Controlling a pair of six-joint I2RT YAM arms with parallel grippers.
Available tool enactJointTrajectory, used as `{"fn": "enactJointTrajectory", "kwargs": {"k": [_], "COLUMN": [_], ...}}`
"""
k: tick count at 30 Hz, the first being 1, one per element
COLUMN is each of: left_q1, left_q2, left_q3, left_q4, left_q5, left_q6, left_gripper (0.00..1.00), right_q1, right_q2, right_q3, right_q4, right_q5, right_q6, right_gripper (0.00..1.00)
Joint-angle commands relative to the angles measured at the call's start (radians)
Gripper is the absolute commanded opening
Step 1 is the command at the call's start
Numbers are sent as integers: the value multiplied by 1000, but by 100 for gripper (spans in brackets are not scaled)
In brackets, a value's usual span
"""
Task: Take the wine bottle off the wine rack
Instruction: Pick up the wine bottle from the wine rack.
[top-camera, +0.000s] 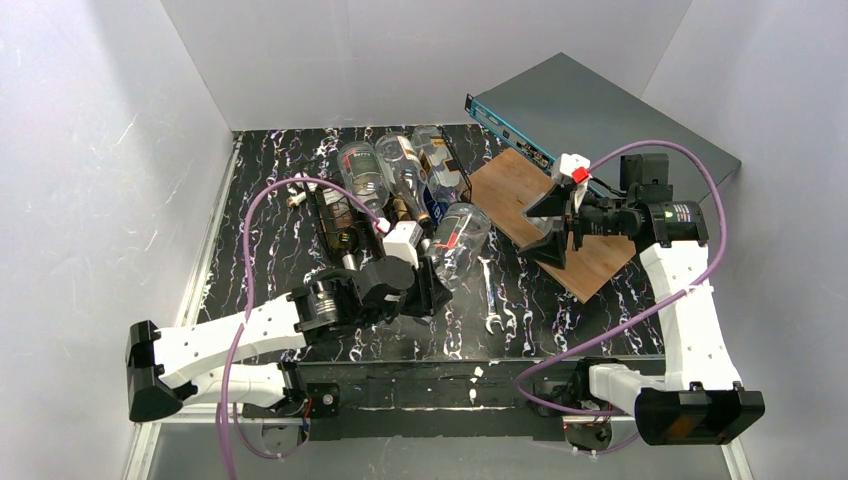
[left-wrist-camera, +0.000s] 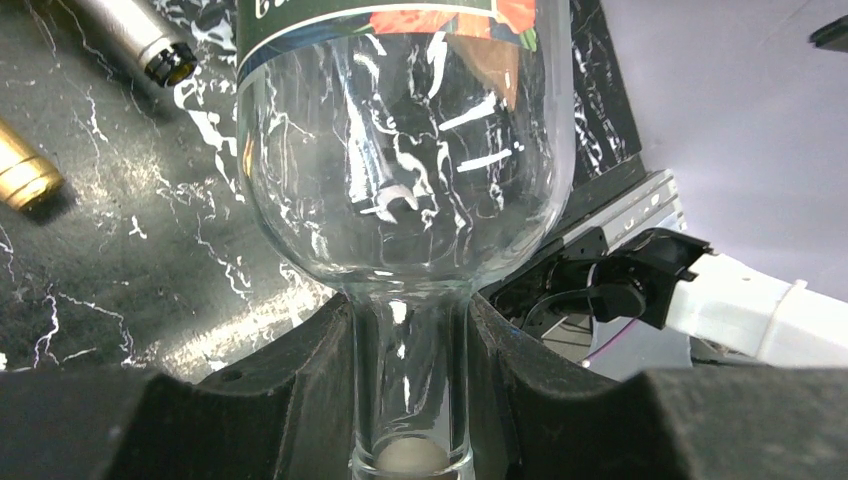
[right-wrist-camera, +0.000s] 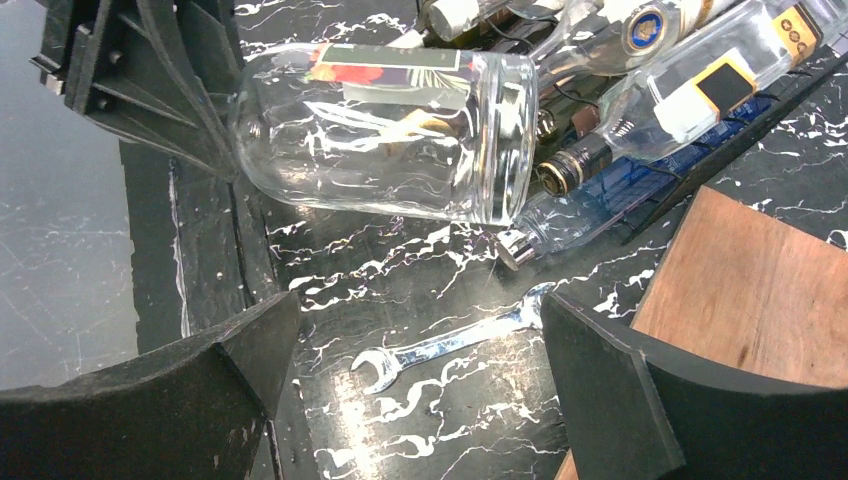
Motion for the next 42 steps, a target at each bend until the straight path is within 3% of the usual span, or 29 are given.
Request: {"fn": "enactJointTrajectory", "kwargs": {"k": [1,21,28,36,42], "left_q1": [-10,-20,-21,-21,-18], "left_q2": [-24,47,73,111,131], "left_q3": [21,61,107,189,221], "left_q4": [159,-83,-169,-289,-343], "left_q5": [-38,103,152,206,247], "left_q6": [-16,-144,-199,-248,-291], "left_gripper": [0,0,0,0,0], "right_q1": [10,39,114,275,332], "right_q2": [-23,-37,-15,49,91], "right_q3": [-3,-76,-148,-195,-265], "right_q4": [-57,-80,-160,-203,-99], "right_q5": [-20,-38,-55,28,4], "right_q6": [-81,-157,-393,-671,-789], "right_gripper": [100,100,100,100,100]}}
